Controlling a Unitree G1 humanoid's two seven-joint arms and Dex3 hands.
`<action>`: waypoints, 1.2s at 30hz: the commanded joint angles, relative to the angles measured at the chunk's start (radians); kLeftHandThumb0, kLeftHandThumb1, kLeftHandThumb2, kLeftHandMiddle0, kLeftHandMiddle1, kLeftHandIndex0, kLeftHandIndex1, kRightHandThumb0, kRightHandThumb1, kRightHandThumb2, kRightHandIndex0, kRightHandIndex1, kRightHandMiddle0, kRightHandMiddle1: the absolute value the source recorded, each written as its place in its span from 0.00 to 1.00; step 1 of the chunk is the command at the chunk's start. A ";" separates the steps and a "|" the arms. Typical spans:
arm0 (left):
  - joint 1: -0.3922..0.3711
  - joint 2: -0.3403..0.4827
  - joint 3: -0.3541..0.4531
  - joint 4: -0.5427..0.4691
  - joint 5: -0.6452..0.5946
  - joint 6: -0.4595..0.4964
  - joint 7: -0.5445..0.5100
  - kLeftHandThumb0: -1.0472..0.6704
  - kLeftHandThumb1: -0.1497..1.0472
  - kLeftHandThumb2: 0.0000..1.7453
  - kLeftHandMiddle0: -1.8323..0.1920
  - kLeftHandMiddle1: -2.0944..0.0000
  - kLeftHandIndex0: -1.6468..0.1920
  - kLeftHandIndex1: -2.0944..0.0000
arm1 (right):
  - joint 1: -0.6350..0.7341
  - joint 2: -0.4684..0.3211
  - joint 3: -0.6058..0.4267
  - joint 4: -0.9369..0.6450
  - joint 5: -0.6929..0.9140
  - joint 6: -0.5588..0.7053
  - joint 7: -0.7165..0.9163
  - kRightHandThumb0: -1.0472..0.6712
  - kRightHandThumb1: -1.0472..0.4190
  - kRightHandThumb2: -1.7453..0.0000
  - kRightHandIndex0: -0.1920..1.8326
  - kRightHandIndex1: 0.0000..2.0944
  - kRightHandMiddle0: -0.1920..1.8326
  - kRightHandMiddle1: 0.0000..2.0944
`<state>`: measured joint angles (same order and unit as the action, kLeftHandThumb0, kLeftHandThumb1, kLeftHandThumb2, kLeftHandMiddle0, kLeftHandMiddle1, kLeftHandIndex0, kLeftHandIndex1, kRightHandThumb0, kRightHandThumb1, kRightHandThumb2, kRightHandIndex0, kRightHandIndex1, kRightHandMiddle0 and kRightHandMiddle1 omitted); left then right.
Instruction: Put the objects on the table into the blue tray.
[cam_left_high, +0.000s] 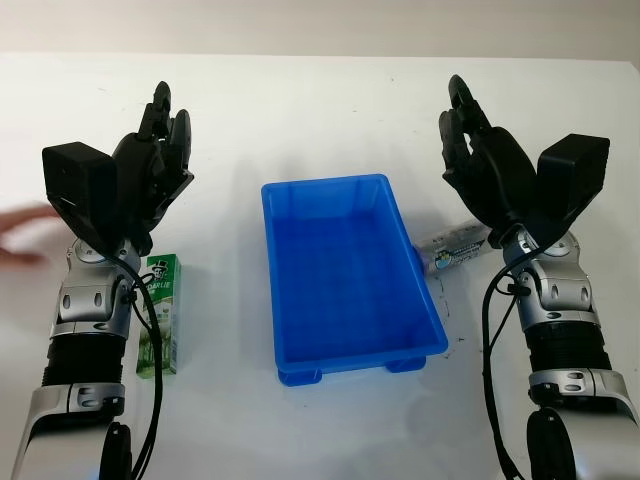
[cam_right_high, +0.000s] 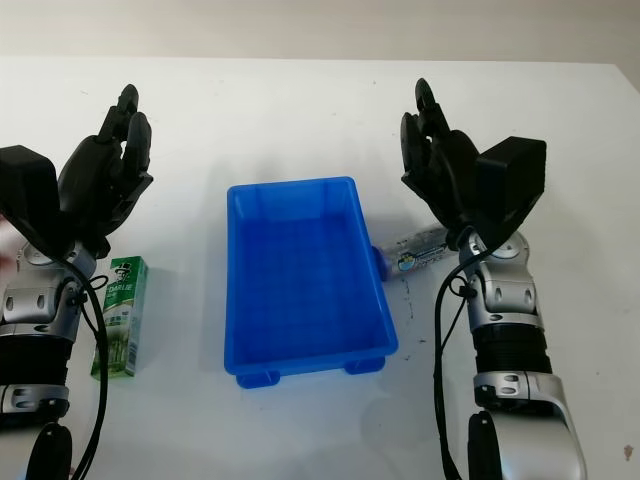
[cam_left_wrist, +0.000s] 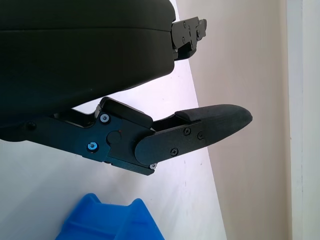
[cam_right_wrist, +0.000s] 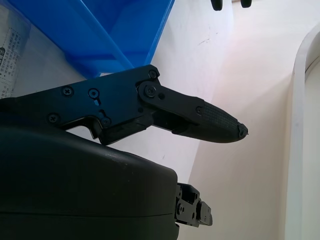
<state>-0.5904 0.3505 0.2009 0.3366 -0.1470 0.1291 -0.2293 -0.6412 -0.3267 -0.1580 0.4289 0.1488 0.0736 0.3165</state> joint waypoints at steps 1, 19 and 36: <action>0.001 0.008 0.003 -0.024 0.001 -0.007 0.002 0.17 1.00 0.40 1.00 1.00 1.00 1.00 | -0.002 -0.003 0.003 -0.005 -0.001 -0.013 0.005 0.18 0.00 0.59 0.00 0.00 0.00 0.00; -0.004 0.006 0.005 -0.017 0.001 -0.024 0.008 0.17 1.00 0.39 1.00 1.00 1.00 1.00 | -0.046 -0.309 0.016 -0.206 -0.169 -0.044 0.120 0.09 0.00 0.80 0.02 0.01 0.02 0.02; -0.025 0.016 -0.008 0.014 0.018 -0.029 -0.015 0.15 1.00 0.38 1.00 1.00 1.00 1.00 | 0.091 -0.671 0.049 -0.478 -0.291 -0.074 0.396 0.12 0.16 0.97 0.05 0.03 0.07 0.03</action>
<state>-0.5958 0.3550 0.1968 0.3487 -0.1321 0.1106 -0.2414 -0.5847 -0.9737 -0.1315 -0.0212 -0.1231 0.0280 0.7030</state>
